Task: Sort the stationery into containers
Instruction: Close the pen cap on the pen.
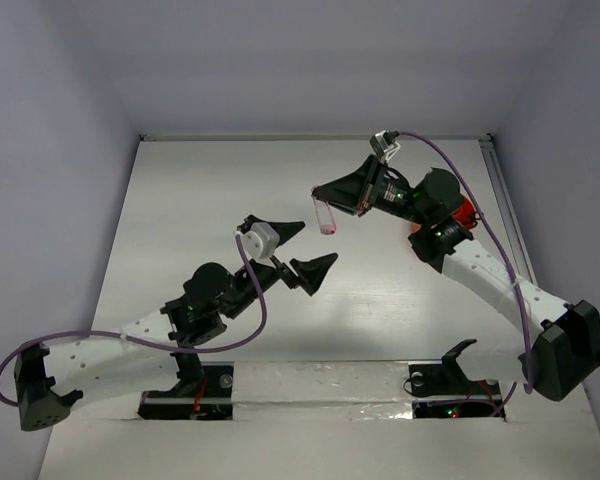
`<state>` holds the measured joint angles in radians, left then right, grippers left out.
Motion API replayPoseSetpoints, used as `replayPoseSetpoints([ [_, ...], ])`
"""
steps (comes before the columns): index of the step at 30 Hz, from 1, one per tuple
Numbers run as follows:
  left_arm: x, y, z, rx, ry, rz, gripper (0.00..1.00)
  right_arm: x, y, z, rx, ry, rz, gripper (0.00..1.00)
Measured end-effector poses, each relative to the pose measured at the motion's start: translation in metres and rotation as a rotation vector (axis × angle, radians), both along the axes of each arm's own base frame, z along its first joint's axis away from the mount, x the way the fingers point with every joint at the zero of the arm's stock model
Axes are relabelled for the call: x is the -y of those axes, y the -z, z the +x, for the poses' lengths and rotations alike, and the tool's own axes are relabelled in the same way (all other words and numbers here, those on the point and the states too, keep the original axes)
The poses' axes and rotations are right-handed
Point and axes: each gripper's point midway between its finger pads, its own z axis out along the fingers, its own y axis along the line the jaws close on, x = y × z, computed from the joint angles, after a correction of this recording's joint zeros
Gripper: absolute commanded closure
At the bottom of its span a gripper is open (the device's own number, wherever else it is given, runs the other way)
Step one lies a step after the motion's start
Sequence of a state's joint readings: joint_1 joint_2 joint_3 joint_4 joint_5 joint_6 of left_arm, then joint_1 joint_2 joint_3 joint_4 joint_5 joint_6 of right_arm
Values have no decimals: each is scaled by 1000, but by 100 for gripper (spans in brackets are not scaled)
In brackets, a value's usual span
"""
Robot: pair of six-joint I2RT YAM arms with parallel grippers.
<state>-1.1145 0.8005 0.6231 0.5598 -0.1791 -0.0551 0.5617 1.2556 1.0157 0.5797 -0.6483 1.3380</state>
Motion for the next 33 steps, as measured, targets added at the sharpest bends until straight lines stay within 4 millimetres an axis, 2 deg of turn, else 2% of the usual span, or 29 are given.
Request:
replayPoseSetpoints([
  [8, 5, -2, 2, 35, -27, 29, 2, -2, 17, -3, -49, -29, -18, 100],
  [15, 17, 1, 4, 52, -30, 61, 26, -4, 24, -3, -71, -49, -25, 100],
  [18, 22, 5, 4, 55, -27, 76, 47, -5, 25, -2, -77, -55, -21, 100],
  [22, 23, 5, 5, 58, -27, 82, 67, -7, 29, 0, -91, -61, -24, 100],
  [30, 22, 2, 5, 52, -30, 63, 95, -10, 32, 3, -101, -71, -13, 100],
  [33, 22, 1, 4, 48, -26, 57, 100, -9, 31, 3, -94, -68, -9, 100],
])
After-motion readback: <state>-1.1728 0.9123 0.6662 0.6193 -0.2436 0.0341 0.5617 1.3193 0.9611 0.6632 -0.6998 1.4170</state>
